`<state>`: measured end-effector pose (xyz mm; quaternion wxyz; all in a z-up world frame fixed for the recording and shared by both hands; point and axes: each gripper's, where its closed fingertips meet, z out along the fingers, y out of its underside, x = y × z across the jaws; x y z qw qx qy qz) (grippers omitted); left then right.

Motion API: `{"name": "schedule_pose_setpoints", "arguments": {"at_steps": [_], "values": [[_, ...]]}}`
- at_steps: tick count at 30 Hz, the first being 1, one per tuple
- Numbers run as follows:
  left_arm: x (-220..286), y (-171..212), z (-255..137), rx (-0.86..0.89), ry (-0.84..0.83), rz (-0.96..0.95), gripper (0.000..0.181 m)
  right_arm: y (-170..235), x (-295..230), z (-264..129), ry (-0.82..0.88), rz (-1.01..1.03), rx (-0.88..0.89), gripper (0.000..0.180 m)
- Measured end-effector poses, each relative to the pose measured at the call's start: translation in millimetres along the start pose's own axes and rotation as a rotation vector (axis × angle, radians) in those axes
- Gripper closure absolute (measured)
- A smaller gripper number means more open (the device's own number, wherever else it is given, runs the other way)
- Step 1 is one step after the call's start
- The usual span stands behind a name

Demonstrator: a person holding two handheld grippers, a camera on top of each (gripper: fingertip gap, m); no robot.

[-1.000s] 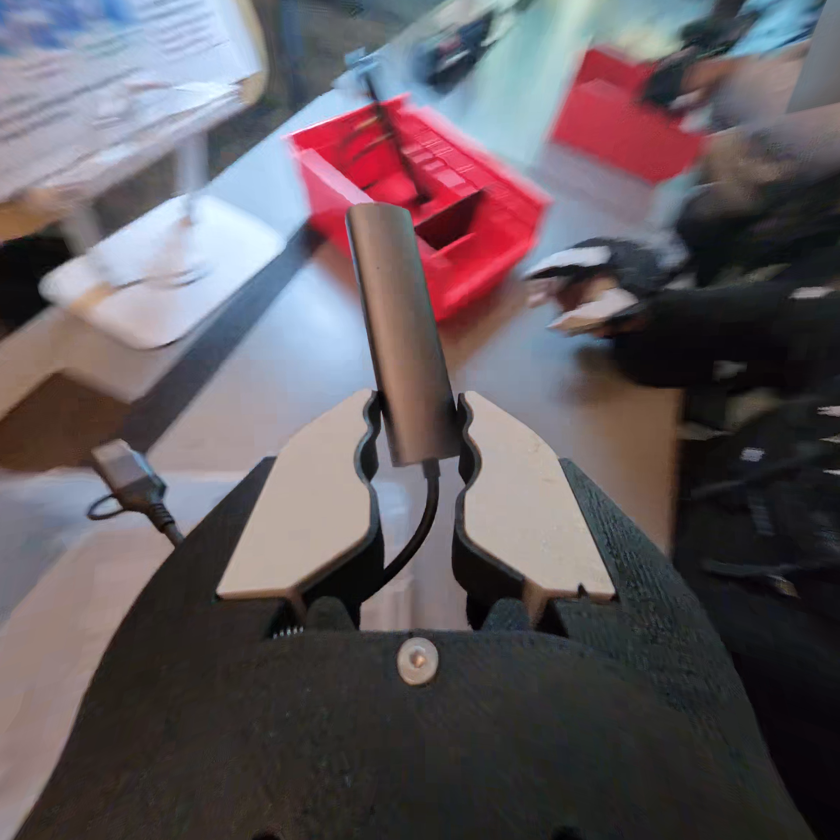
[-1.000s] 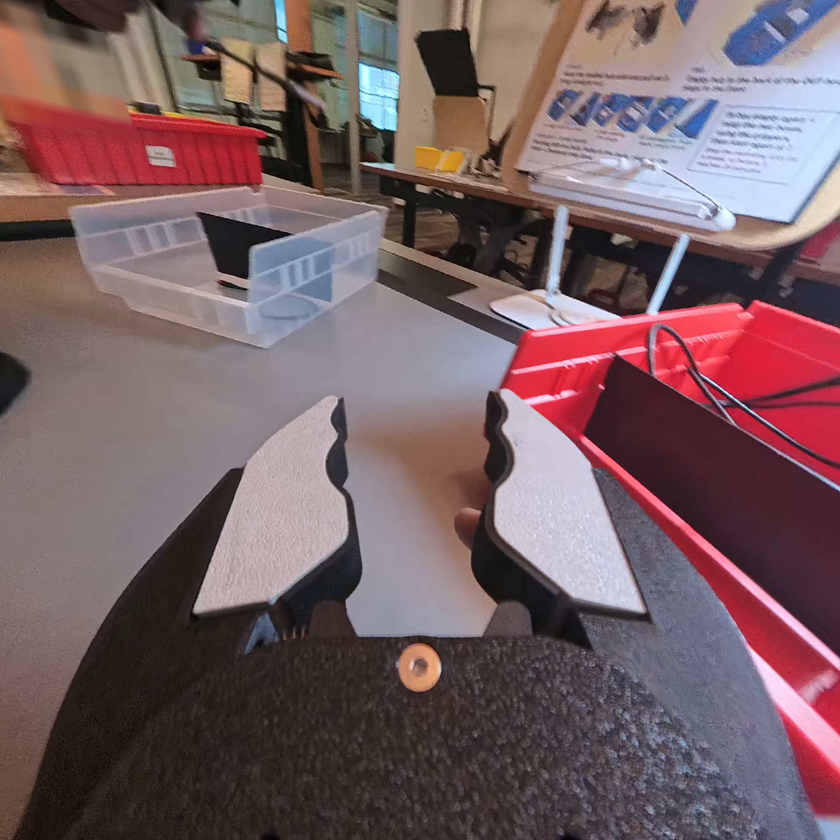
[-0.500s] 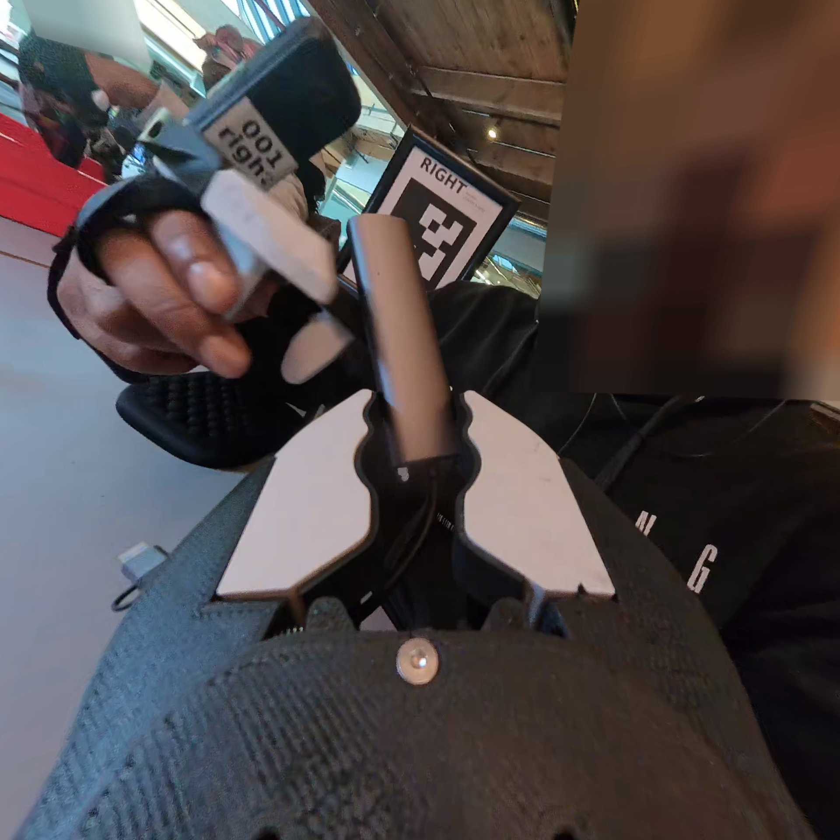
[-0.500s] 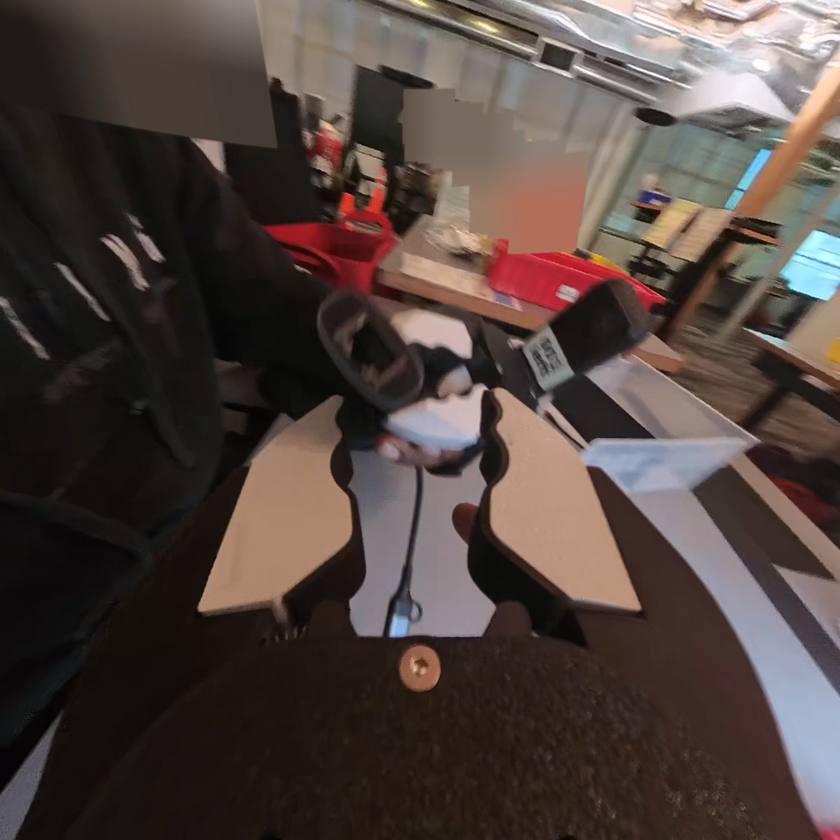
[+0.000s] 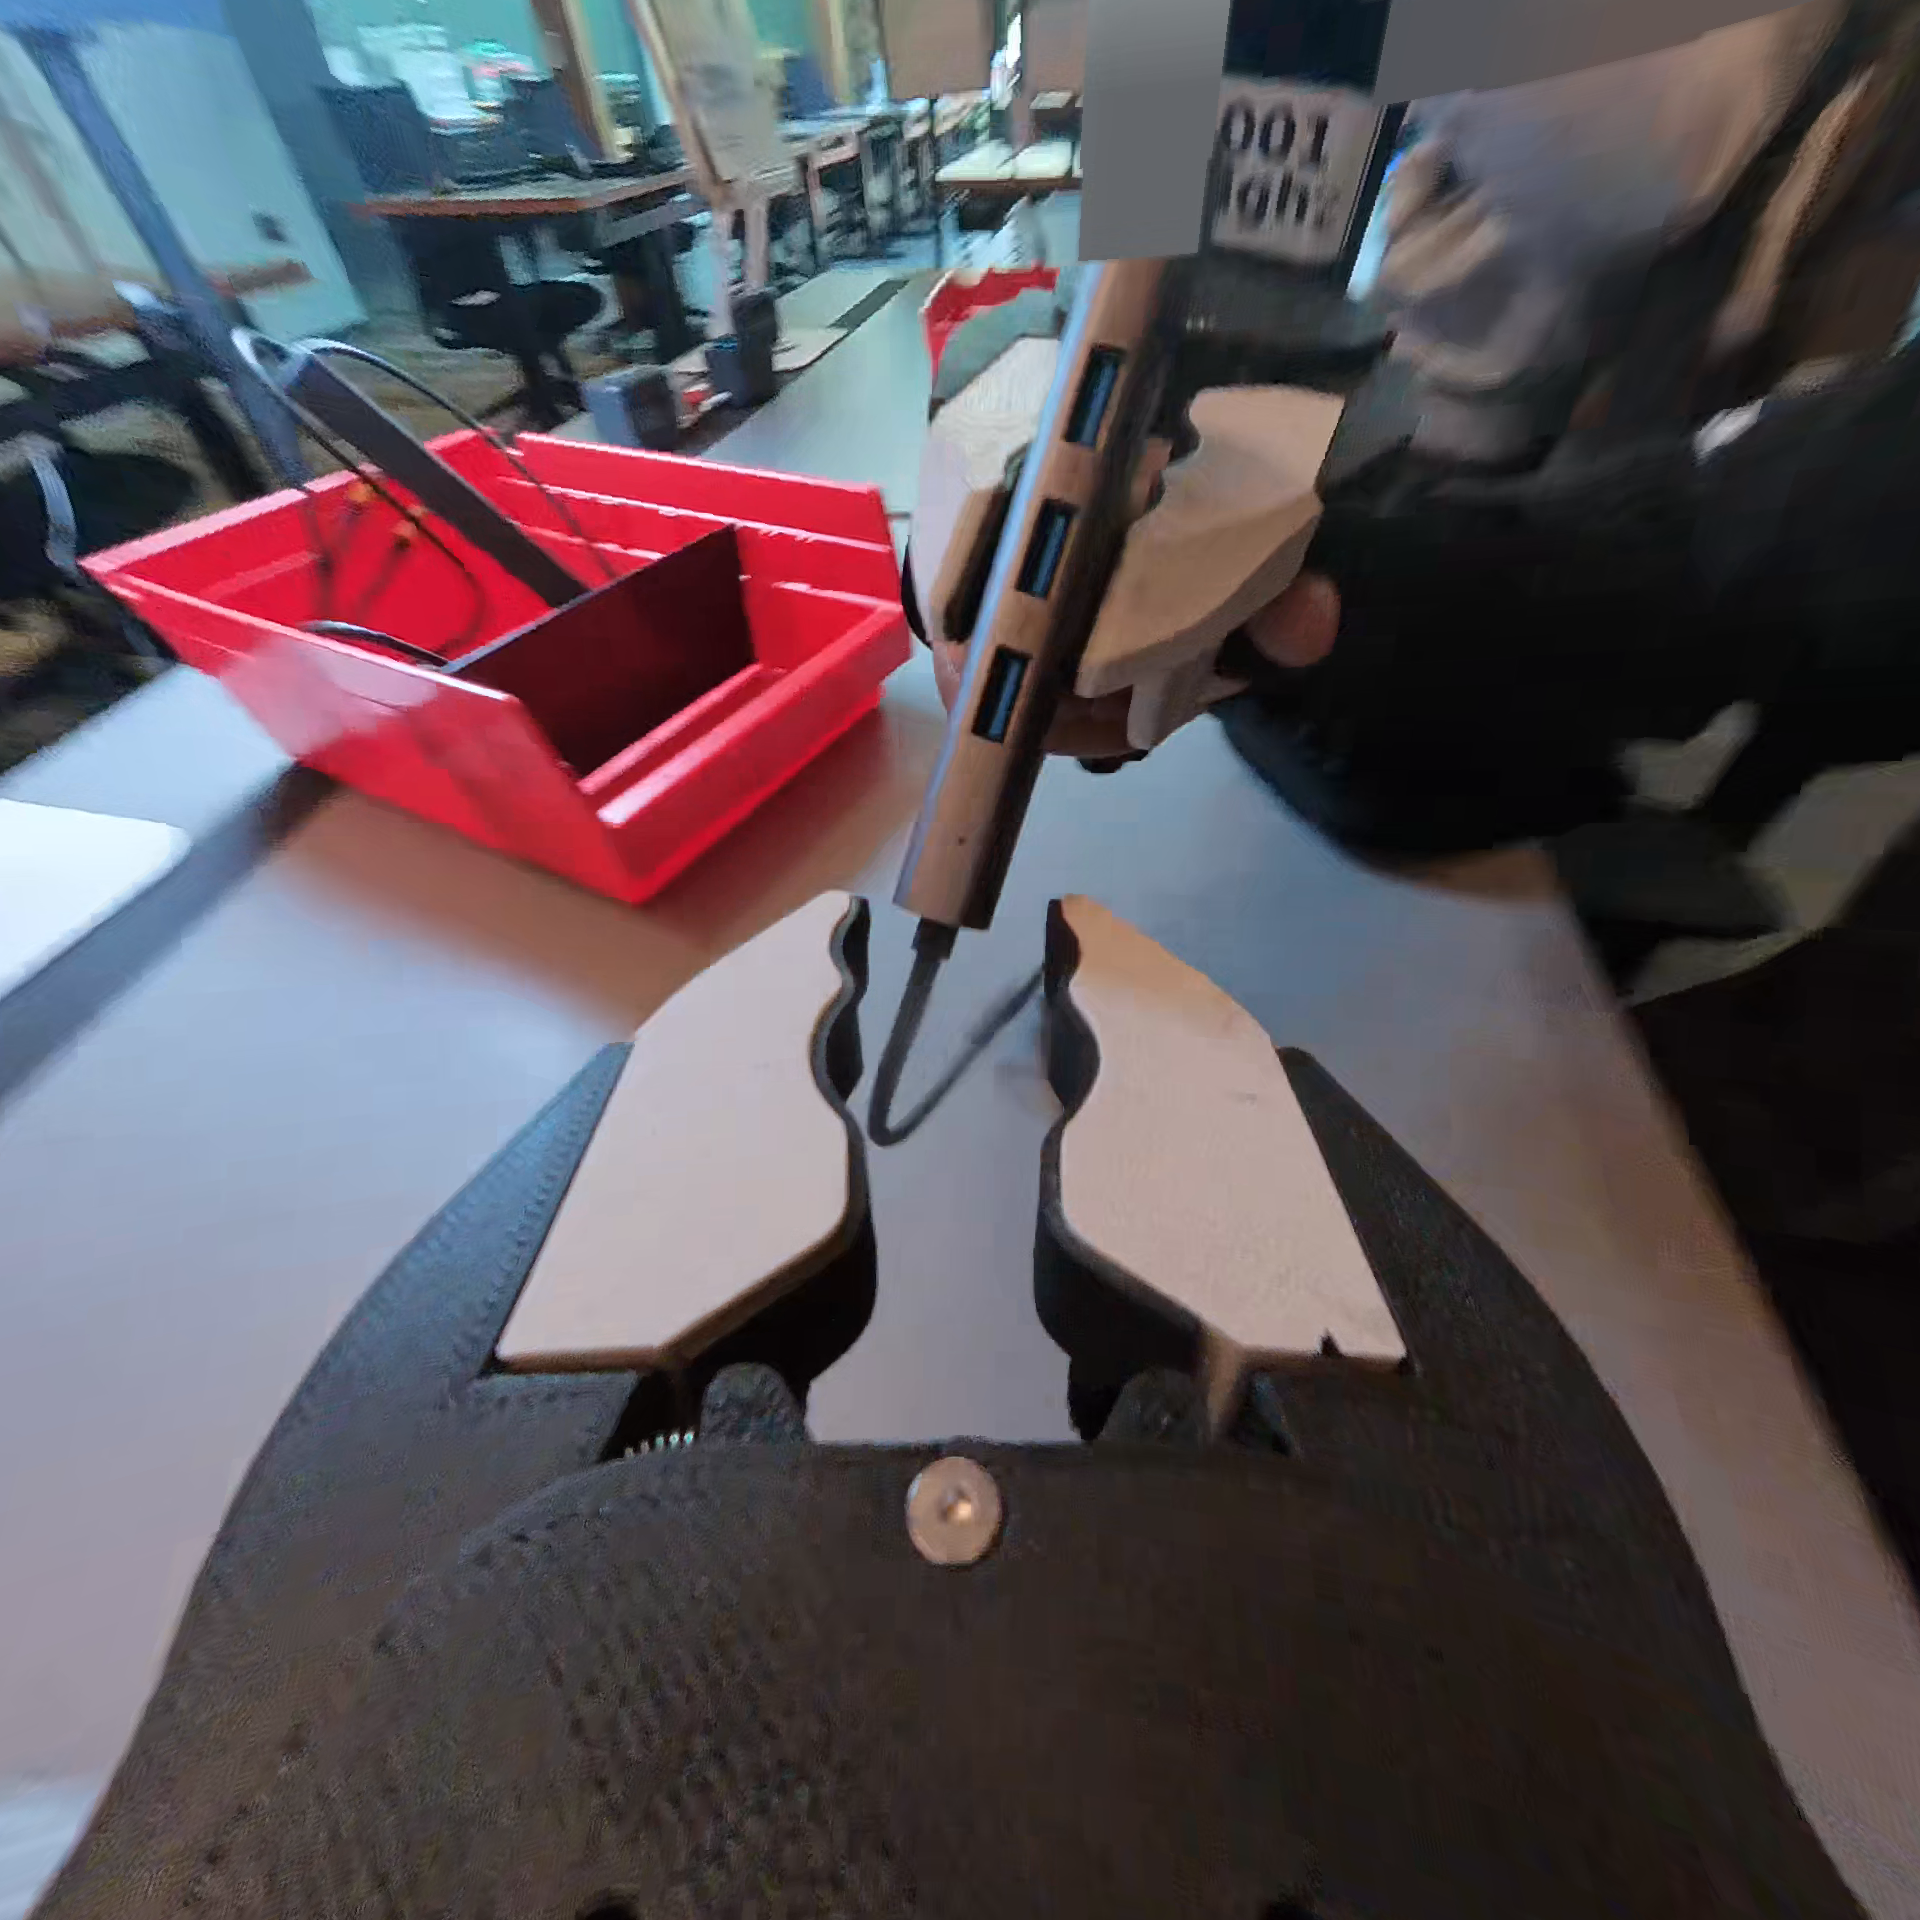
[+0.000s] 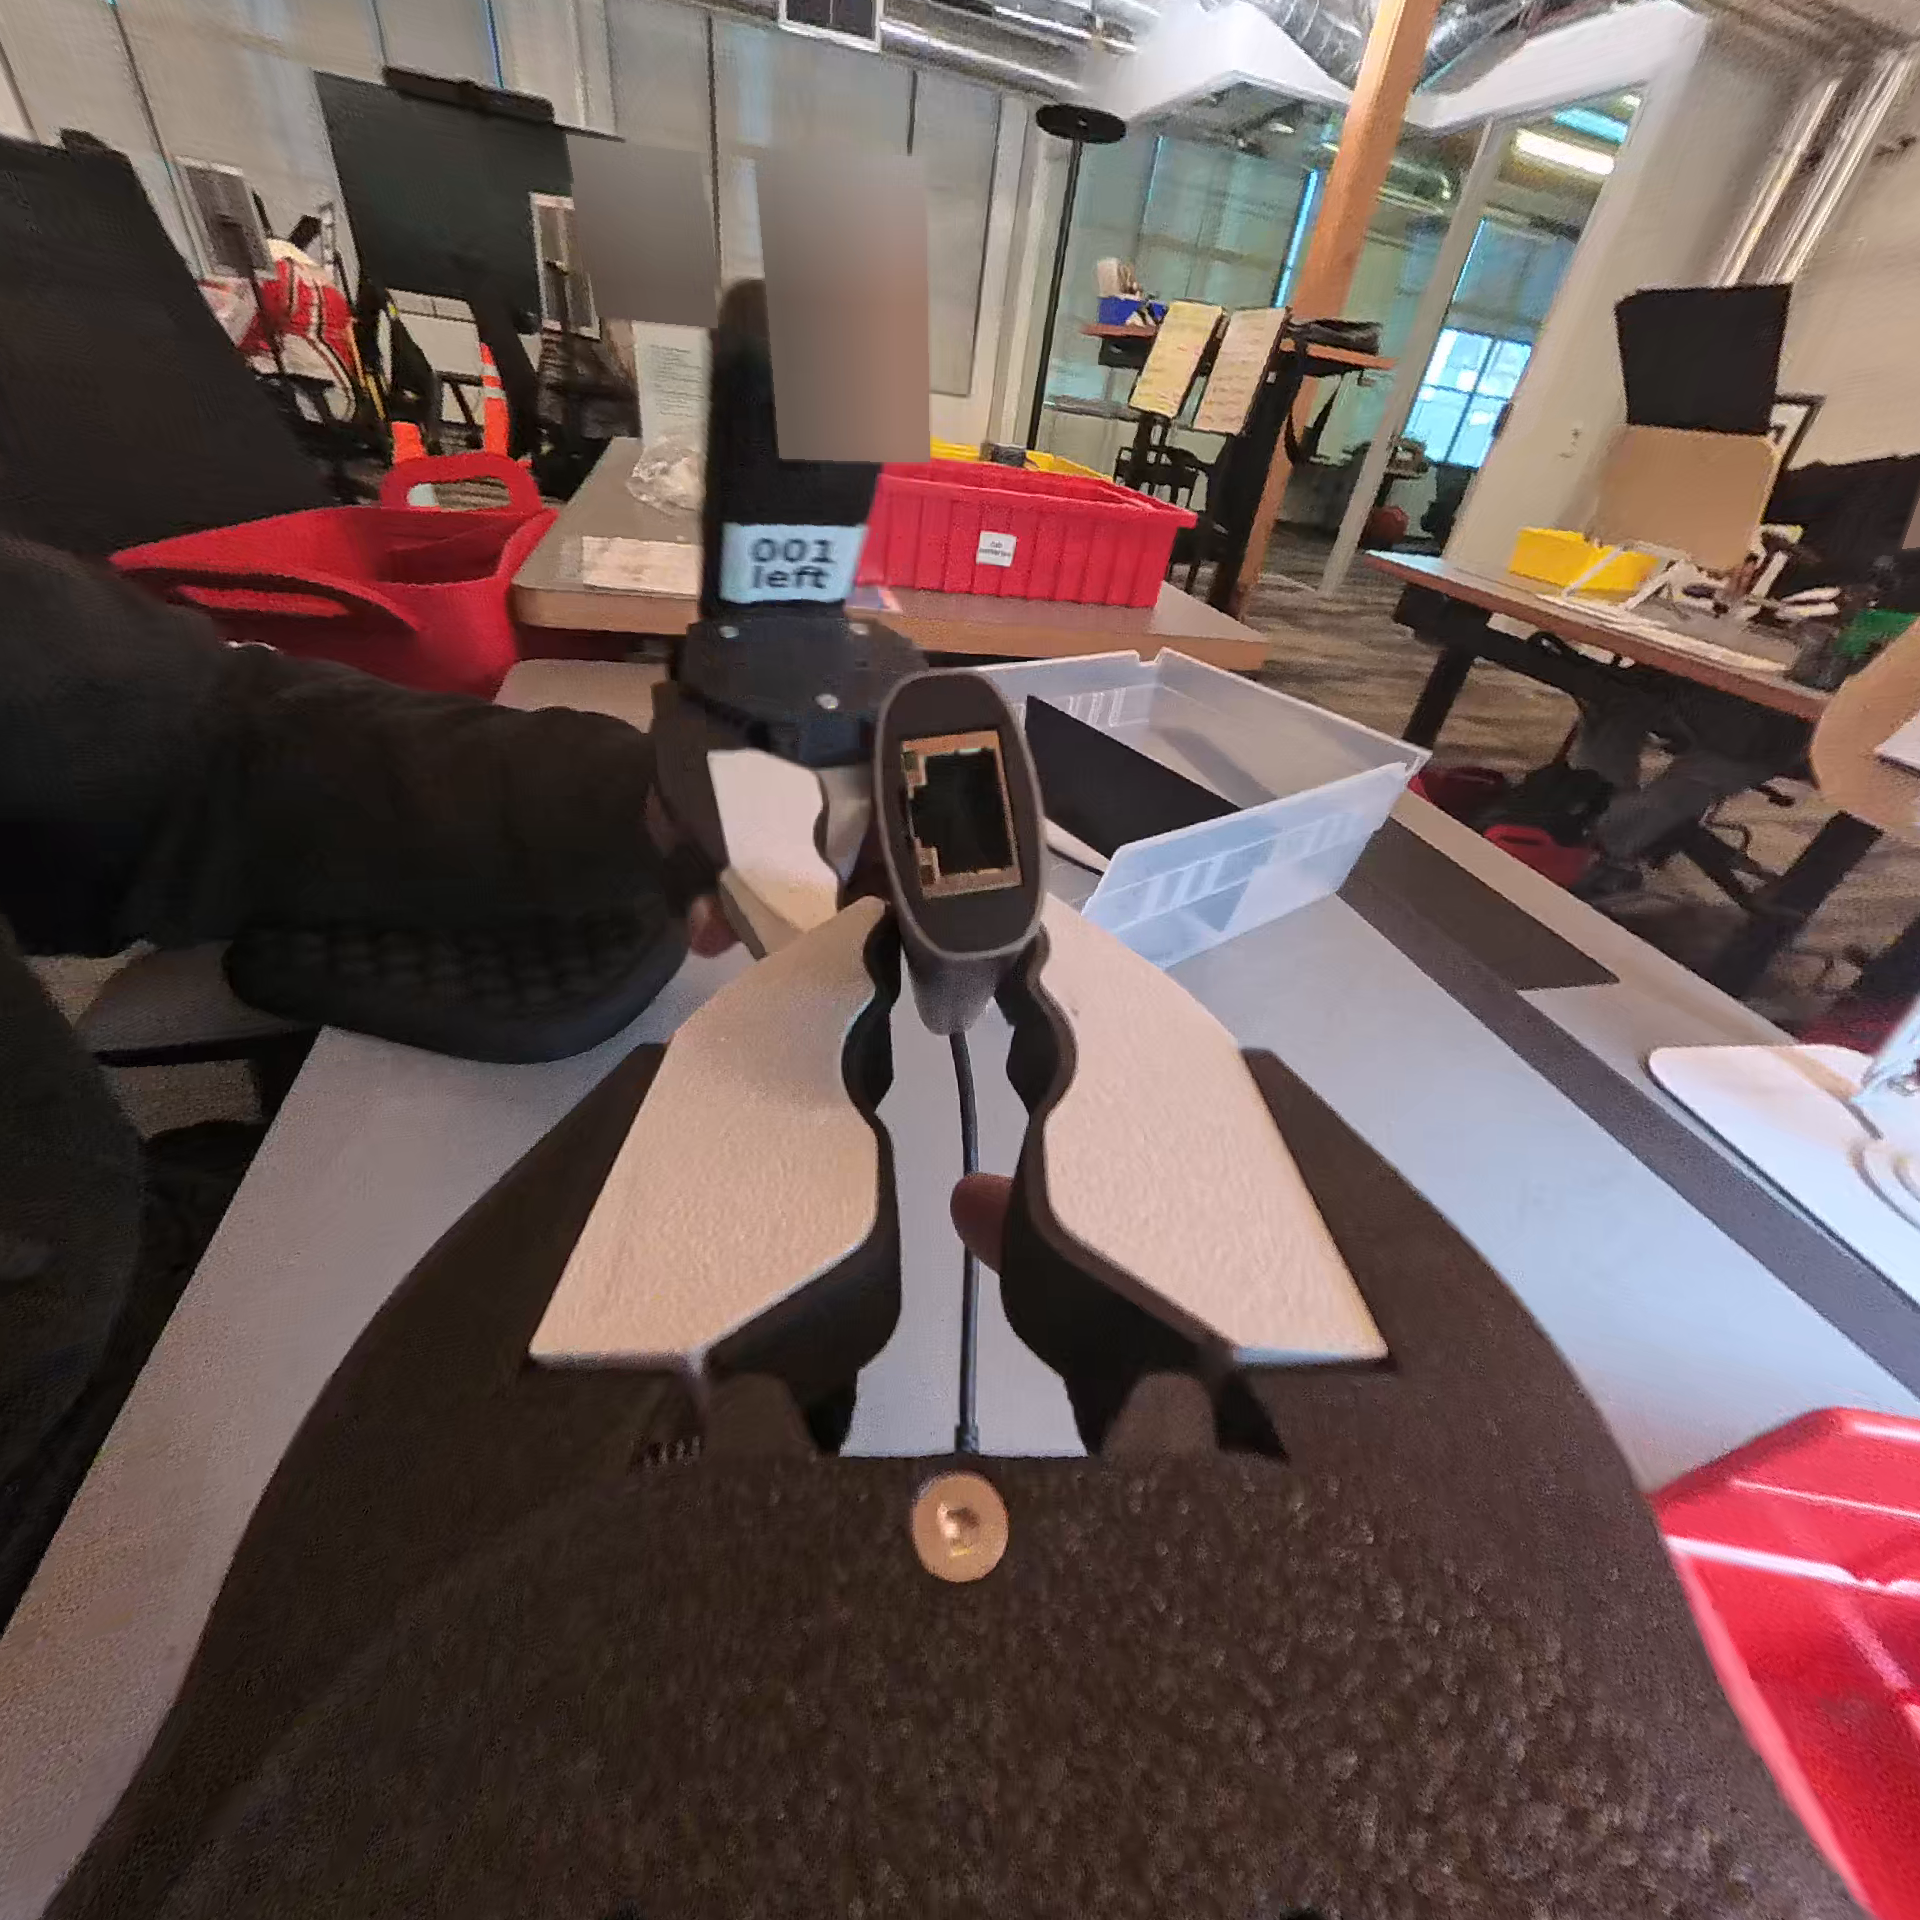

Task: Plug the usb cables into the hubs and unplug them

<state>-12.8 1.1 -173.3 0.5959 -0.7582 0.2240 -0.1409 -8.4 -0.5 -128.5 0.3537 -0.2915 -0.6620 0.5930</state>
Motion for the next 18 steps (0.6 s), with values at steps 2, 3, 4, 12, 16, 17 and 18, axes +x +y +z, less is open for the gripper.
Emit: {"name": "schedule_pose_setpoints", "arguments": {"at_steps": [2,3,4,12,16,17,18], "values": [[-3,4,4,-0.041,-0.084,0.101,0.161,3,-2,4,-0.012,0.026,0.003,0.162],[-2,7,4,-0.058,-0.087,0.127,0.161,4,-4,5,-0.017,0.022,0.004,0.162],[0,8,3,-0.059,-0.066,0.122,0.162,6,-6,4,-0.026,0.007,0.004,0.162],[27,4,8,0.081,0.202,-0.049,0.163,26,-22,4,-0.096,-0.140,-0.052,0.145],[26,15,13,0.027,0.178,-0.042,0.163,34,-22,4,-0.097,-0.150,-0.101,0.160],[23,17,14,0.016,0.172,-0.061,0.163,36,-20,4,-0.085,-0.167,-0.120,0.160],[21,18,14,0.013,0.167,-0.079,0.163,37,-18,3,-0.066,-0.192,-0.135,0.161]]}}
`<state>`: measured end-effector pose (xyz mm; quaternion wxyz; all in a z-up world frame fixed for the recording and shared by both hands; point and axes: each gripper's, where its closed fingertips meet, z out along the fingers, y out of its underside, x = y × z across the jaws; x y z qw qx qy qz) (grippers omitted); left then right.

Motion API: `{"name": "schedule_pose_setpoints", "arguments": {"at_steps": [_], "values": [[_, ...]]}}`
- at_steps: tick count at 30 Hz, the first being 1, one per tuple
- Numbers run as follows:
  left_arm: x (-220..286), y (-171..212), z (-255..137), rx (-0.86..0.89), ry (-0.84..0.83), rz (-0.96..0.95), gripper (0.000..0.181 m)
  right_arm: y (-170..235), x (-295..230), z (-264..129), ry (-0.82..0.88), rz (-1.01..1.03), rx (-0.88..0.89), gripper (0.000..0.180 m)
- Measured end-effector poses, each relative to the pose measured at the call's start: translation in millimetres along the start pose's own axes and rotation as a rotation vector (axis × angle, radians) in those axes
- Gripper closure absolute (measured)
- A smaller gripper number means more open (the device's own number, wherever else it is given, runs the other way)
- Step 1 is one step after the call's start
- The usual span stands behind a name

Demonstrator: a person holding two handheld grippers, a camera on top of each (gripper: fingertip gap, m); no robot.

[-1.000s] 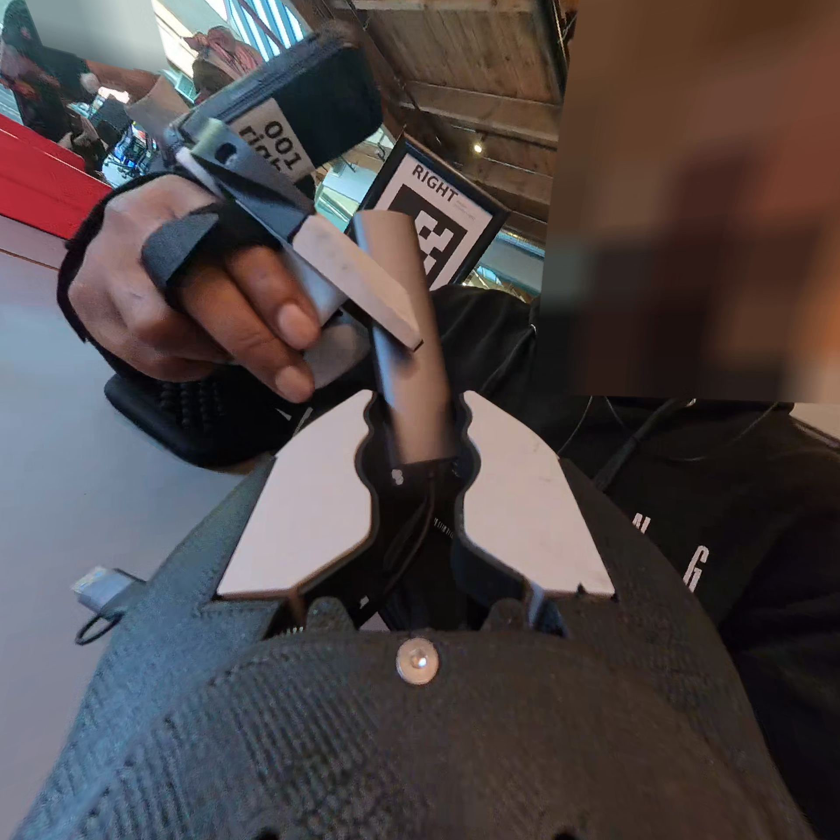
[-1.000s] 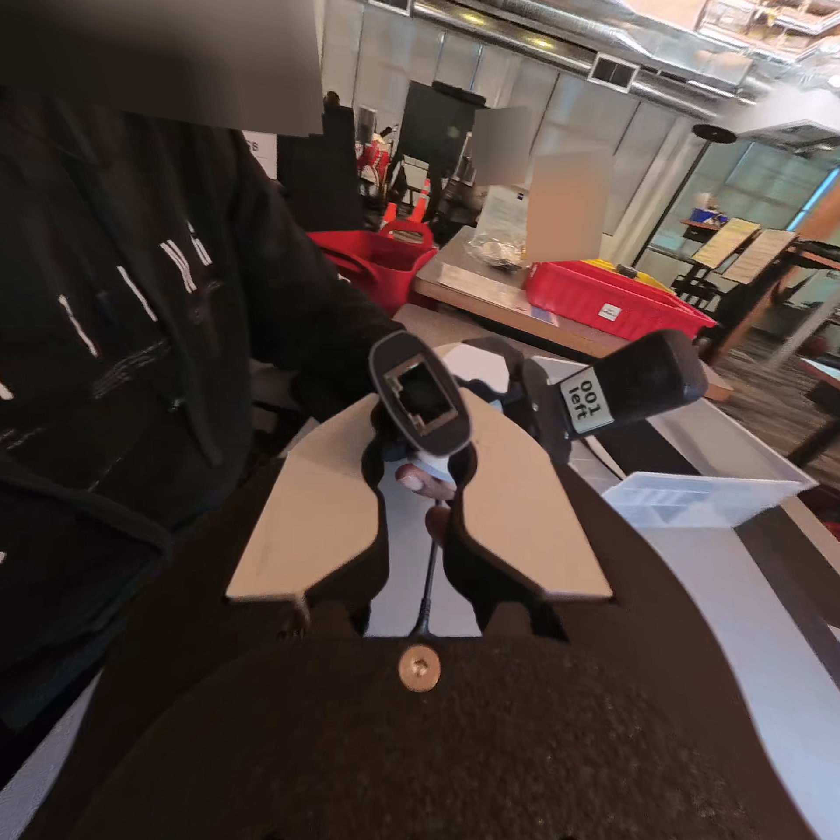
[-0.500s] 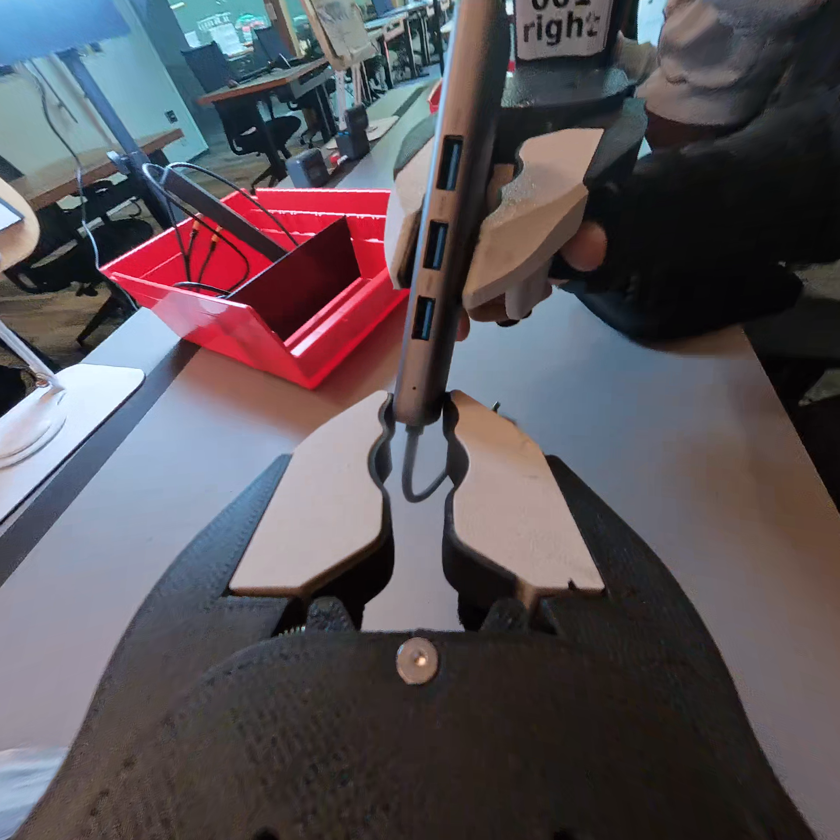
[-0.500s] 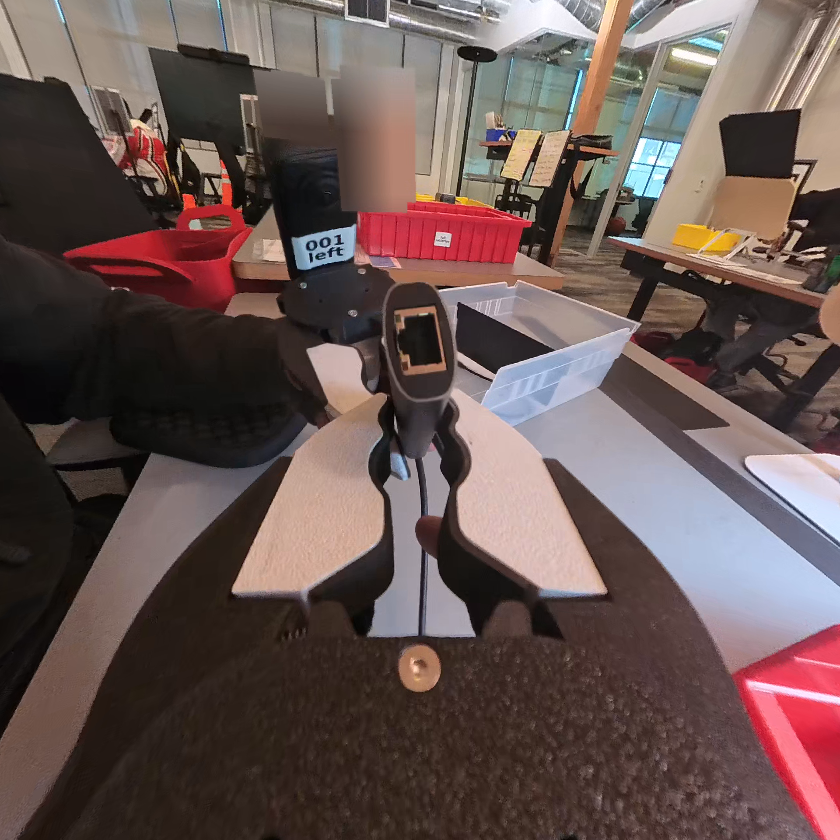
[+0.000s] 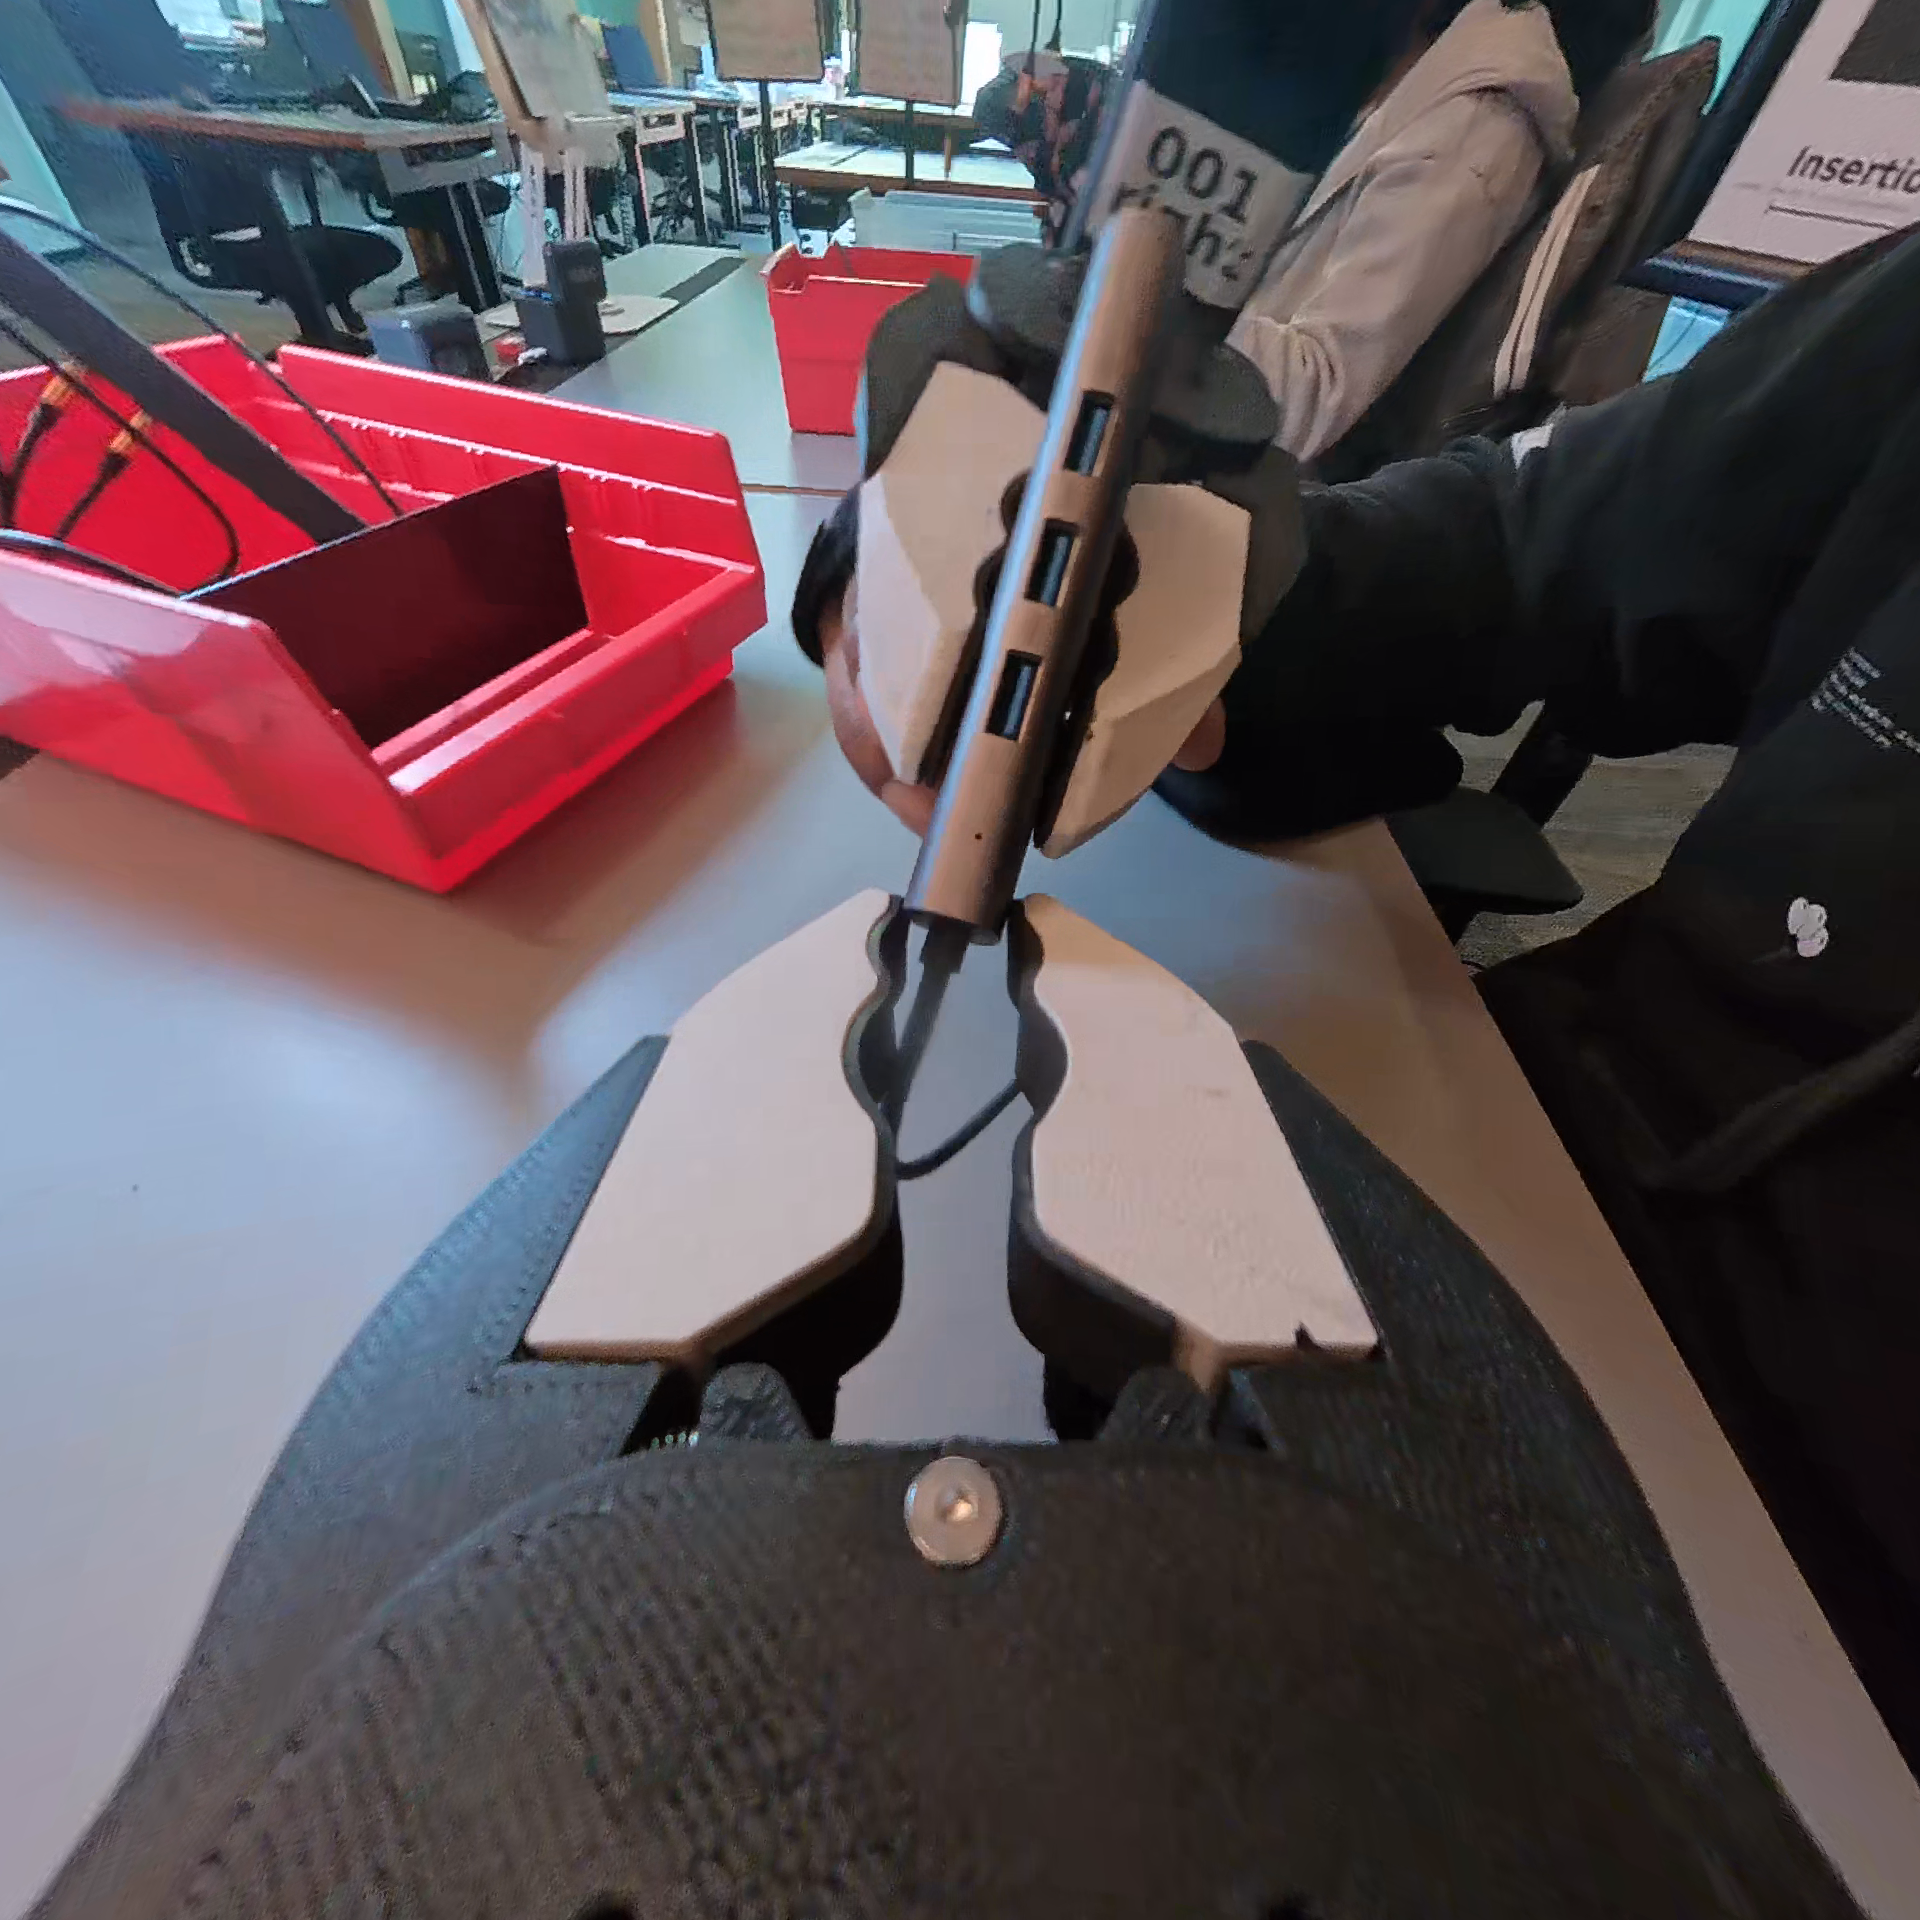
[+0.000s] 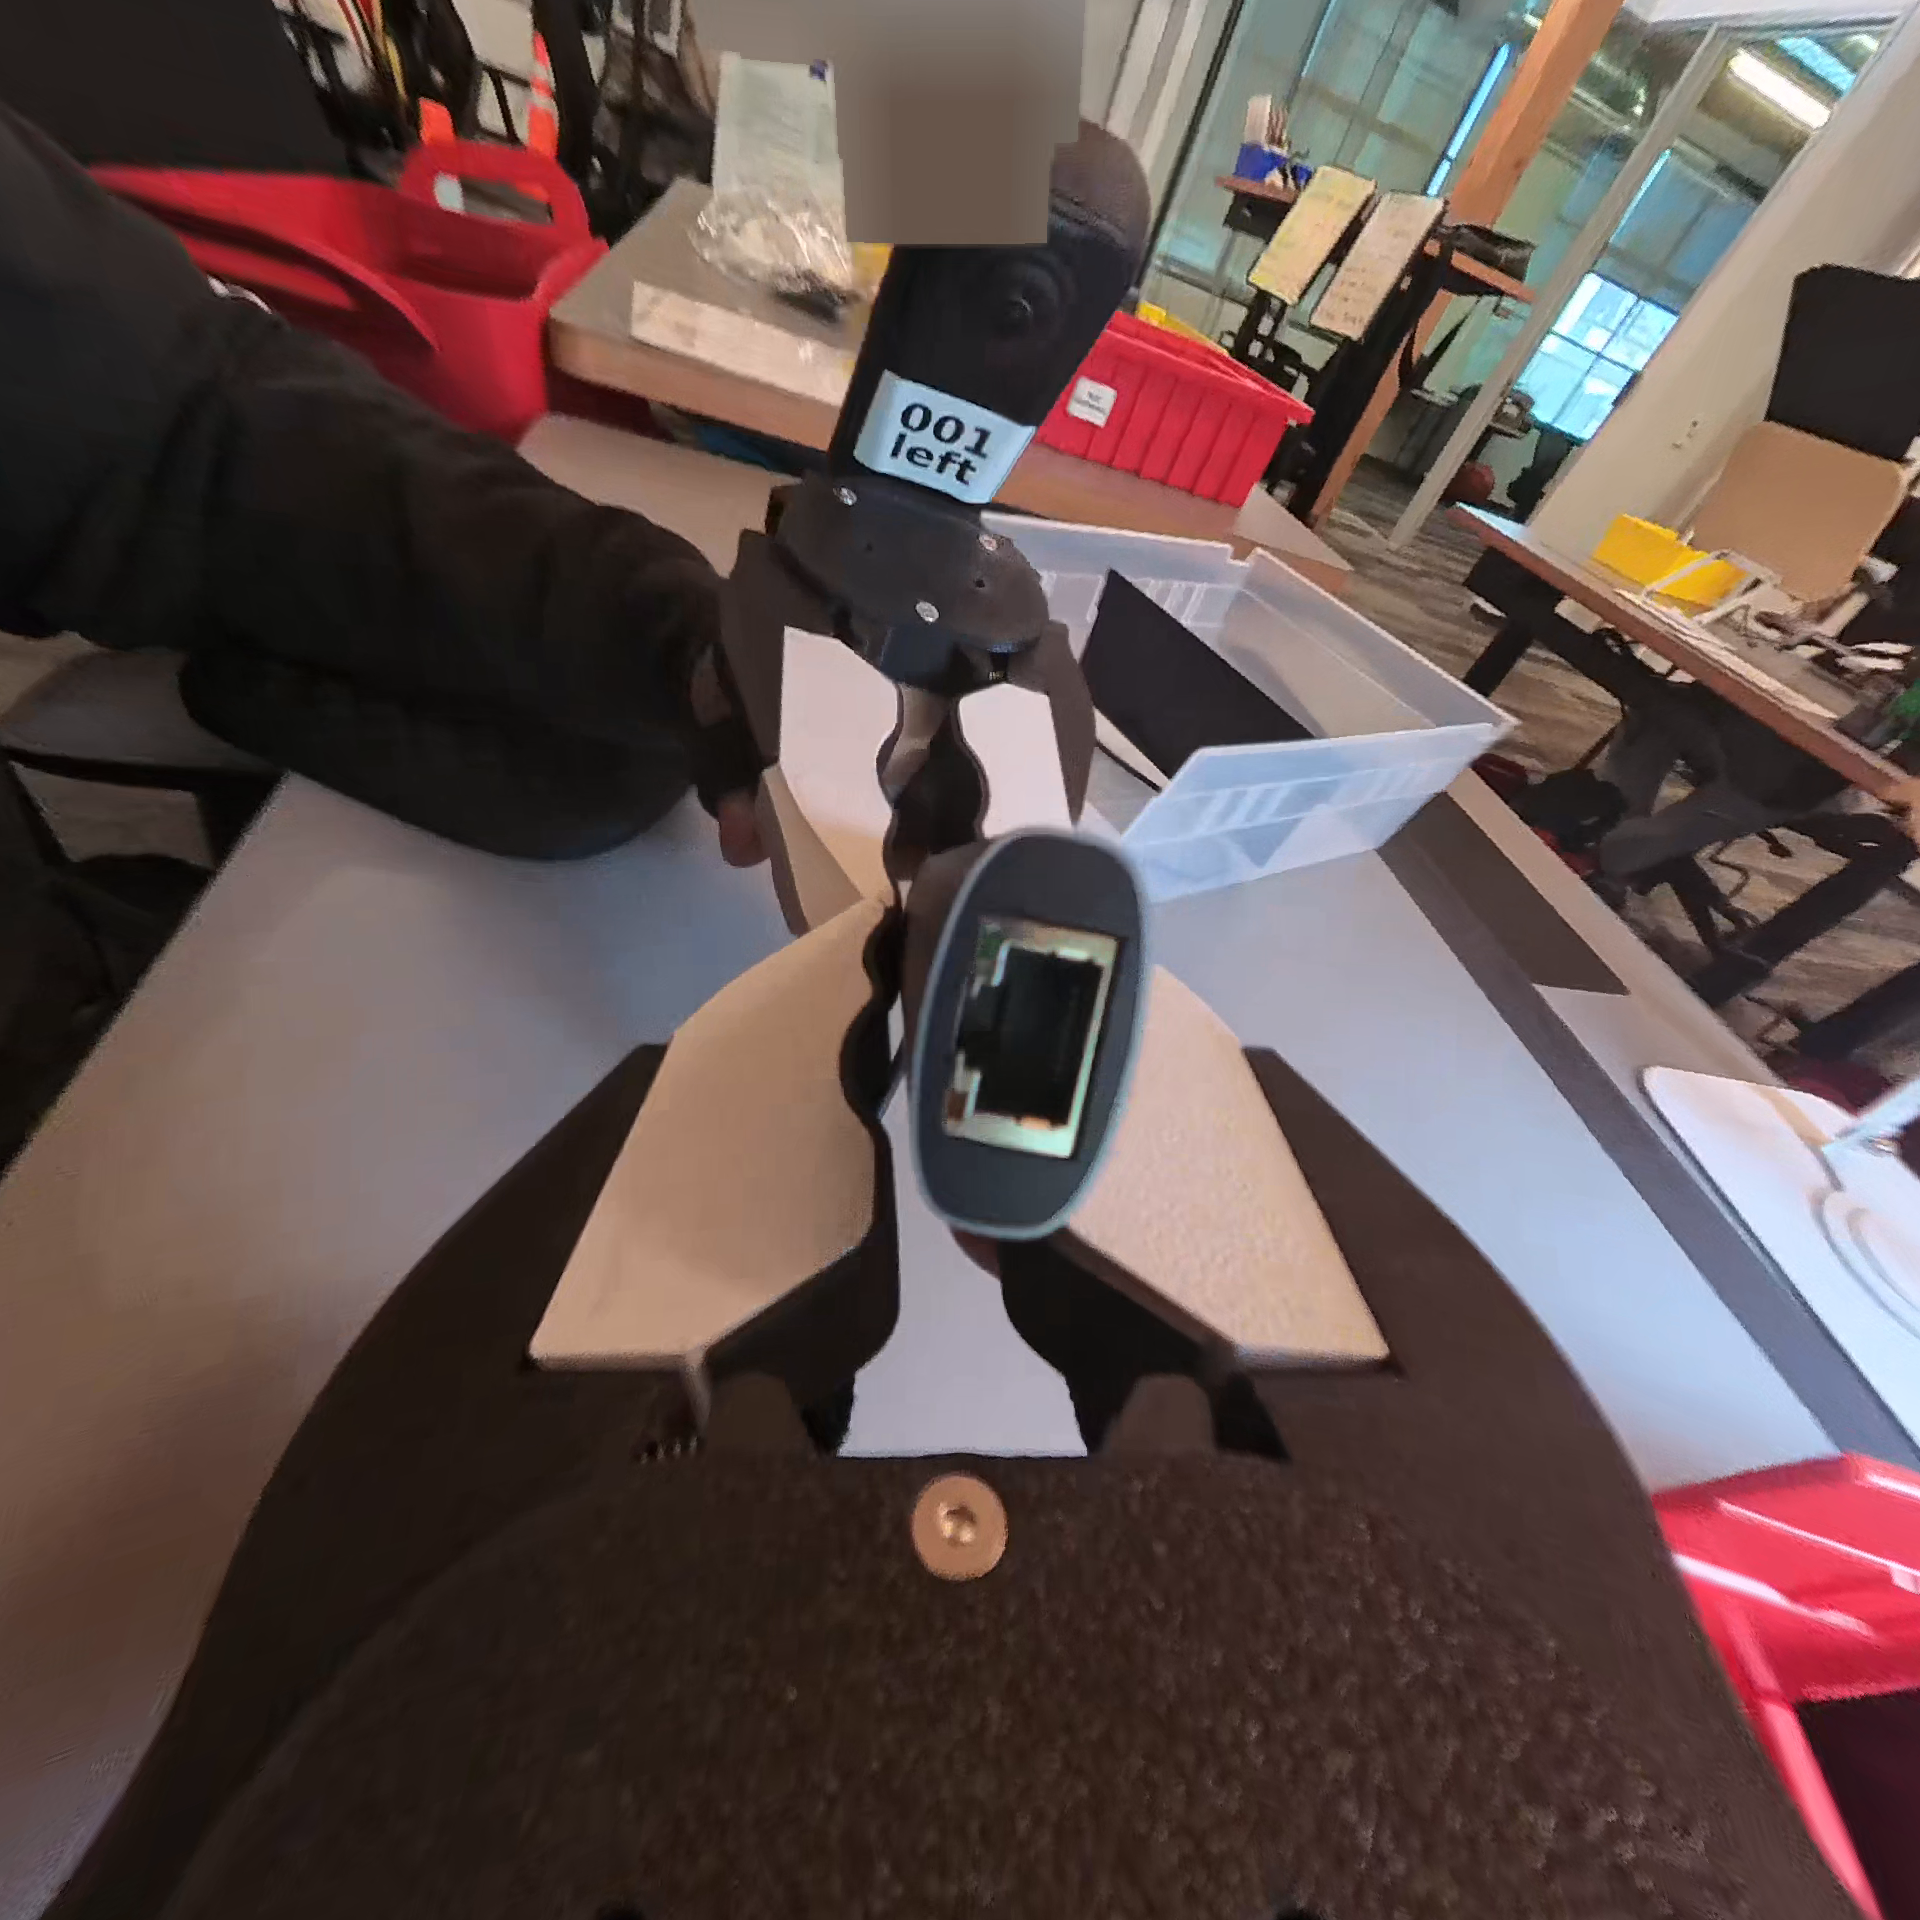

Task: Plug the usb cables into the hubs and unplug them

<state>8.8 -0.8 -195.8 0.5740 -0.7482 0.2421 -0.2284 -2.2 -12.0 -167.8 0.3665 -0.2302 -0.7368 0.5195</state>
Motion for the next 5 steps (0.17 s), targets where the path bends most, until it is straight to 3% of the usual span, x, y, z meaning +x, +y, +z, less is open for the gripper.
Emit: {"name": "schedule_pose_setpoints", "arguments": {"at_steps": [5], "values": [[-39,-15,-34,0.007,-0.196,-0.002,0.153,0,21,-14,0.136,-0.059,-0.035,0.161]]}}
